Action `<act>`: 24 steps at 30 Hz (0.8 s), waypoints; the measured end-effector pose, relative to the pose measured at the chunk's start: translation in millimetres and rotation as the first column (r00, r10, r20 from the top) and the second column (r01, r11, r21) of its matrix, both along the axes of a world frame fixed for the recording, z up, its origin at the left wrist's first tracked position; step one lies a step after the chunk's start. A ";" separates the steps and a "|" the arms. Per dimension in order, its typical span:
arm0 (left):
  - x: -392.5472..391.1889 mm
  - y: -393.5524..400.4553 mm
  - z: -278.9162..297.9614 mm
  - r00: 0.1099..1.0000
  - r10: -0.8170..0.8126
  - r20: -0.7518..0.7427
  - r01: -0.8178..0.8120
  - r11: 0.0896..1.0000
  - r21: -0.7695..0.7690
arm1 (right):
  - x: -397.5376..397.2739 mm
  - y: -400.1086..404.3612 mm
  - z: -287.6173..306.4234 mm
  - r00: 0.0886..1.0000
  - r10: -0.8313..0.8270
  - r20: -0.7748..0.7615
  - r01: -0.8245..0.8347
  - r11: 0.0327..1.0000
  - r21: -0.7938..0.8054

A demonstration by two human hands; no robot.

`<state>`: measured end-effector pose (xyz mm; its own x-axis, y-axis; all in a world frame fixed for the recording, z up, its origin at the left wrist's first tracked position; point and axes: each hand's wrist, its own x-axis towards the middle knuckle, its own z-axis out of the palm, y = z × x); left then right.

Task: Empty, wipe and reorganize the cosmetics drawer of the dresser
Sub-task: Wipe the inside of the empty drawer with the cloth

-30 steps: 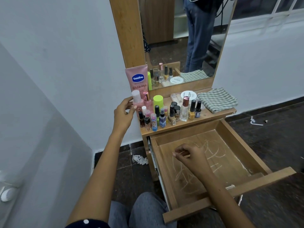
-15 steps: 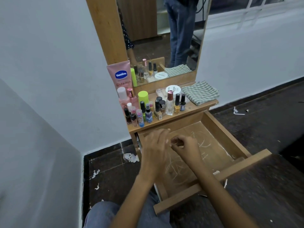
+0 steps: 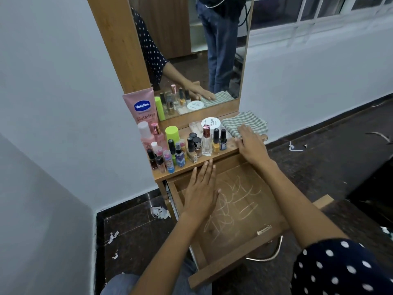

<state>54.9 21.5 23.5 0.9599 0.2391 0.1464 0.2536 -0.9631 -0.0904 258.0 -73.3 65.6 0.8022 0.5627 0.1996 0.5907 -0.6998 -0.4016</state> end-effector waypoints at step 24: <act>-68.3 26.7 39.5 0.999 -0.046 0.011 0.048 0.971 -0.233 | -52.1 -70.7 48.5 0.819 -0.095 -0.566 0.495 0.617 0.612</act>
